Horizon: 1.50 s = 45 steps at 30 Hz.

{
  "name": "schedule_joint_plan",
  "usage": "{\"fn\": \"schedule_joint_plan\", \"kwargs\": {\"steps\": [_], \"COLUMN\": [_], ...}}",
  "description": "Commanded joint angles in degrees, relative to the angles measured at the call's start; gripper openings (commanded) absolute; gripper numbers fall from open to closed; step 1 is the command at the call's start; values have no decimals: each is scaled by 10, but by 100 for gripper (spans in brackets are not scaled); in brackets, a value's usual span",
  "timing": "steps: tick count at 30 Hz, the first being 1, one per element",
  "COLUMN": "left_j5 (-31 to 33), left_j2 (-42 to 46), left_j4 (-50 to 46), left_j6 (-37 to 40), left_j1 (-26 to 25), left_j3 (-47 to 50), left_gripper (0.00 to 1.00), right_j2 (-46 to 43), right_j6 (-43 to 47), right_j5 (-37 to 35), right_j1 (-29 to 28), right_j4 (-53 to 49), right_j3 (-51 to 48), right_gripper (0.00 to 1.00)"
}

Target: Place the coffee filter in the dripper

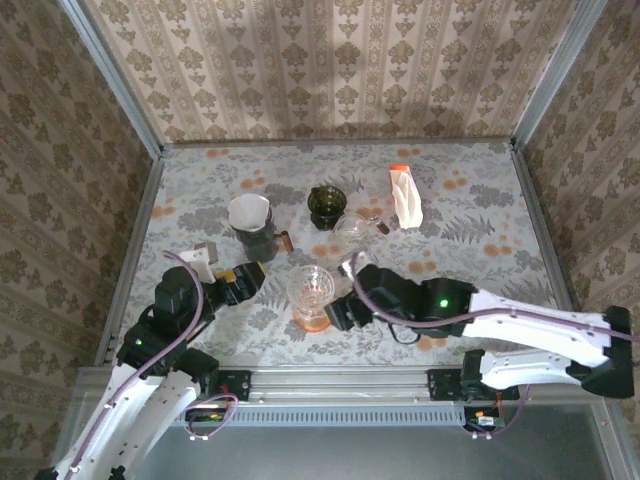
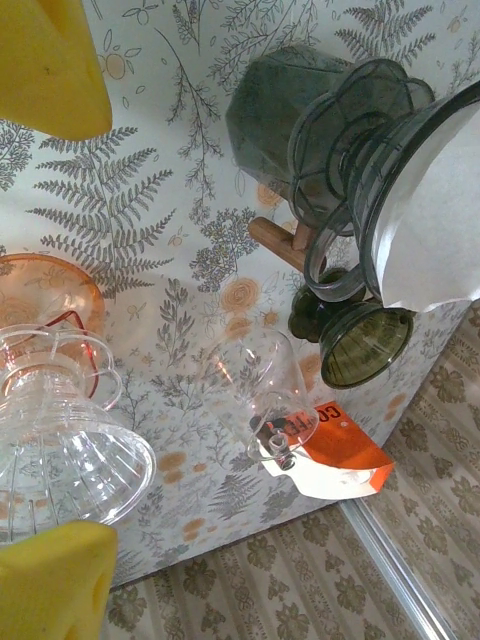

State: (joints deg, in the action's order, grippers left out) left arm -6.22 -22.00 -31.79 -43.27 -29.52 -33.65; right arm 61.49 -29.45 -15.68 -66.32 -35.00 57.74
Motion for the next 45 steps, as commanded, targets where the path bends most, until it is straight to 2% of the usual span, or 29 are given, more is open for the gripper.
{"fn": "schedule_joint_plan", "kwargs": {"steps": [1, 5, 8, 16, 21, 27, 35, 45], "left_j5": [-5, -11, -14, -21, -24, -21, -25, -29], "left_j2": [3, 2, 0, -4, -22, -43, -72, -82], "left_j4": [4, 19, 19, 24, 27, 27, 47, 55], "left_j6": [9, 1, -2, -4, 2, 13, 17, 13], "left_j1": [3, 3, 3, 4, 5, 9, 15, 20], "left_j3": [8, 16, 17, 24, 22, 16, 17, 20], "left_gripper": [100, 100, 100, 100, 100, 100, 100, 100], "right_j2": [-36, -4, 59, 257, 365, 449, 503, 524], "right_j6": [-11, 24, 60, 158, 218, 265, 289, 289], "right_j5": [-30, 6, 6, -8, -18, -27, -31, -35], "right_j1": [77, 222, 297, 433, 469, 485, 487, 495], "right_j4": [-21, -2, 15, 32, 16, -1, -15, -12], "right_j3": [-9, 0, 26, 154, 245, 320, 369, 373], "right_gripper": [76, 62, 50, 36, 30, 26, 27, 27]}}
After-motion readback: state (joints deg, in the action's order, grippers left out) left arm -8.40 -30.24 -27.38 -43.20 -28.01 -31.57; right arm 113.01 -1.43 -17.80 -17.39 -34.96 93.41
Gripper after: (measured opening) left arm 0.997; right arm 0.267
